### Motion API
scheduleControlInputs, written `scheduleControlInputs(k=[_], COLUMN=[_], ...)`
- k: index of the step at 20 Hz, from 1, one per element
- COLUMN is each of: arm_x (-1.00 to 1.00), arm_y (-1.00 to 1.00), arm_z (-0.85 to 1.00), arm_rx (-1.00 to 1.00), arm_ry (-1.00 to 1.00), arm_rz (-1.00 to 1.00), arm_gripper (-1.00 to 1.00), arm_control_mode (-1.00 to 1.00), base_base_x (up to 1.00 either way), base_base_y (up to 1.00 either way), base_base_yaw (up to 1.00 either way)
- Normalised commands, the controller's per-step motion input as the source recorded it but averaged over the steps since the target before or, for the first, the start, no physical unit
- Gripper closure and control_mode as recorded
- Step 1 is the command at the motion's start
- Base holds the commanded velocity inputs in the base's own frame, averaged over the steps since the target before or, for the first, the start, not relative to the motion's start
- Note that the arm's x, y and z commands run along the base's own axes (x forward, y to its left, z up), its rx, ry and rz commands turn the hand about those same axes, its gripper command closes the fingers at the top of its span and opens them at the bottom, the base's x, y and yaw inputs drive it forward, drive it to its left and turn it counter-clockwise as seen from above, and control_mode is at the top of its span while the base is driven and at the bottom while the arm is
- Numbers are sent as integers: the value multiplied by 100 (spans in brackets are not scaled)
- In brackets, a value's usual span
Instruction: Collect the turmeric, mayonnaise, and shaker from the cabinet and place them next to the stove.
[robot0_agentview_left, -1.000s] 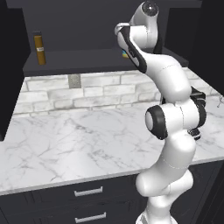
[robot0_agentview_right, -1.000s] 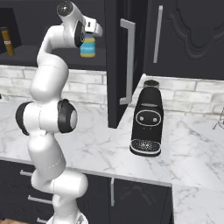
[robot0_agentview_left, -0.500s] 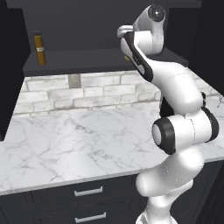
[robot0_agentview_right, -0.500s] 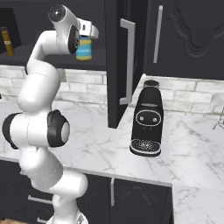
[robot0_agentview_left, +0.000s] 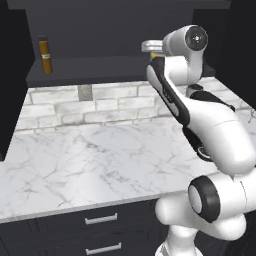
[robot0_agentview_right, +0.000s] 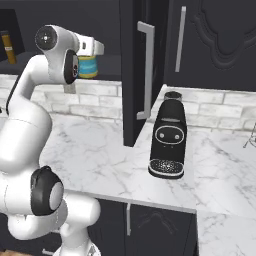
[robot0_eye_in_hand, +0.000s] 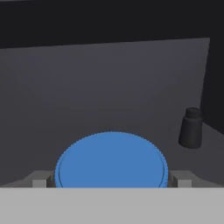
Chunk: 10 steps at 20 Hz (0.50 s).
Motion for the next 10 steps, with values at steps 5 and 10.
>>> scheduleControlInputs(k=[5, 10], arm_x=[-100, -100], arm_y=[0, 1], arm_z=[0, 3], arm_rx=[0, 0], arm_ry=[-2, 0], arm_rz=[0, 0], arm_gripper=[100, 100], arm_control_mode=[-100, -100], base_base_x=[0, 0], base_base_y=[0, 0], base_base_yaw=[0, 0])
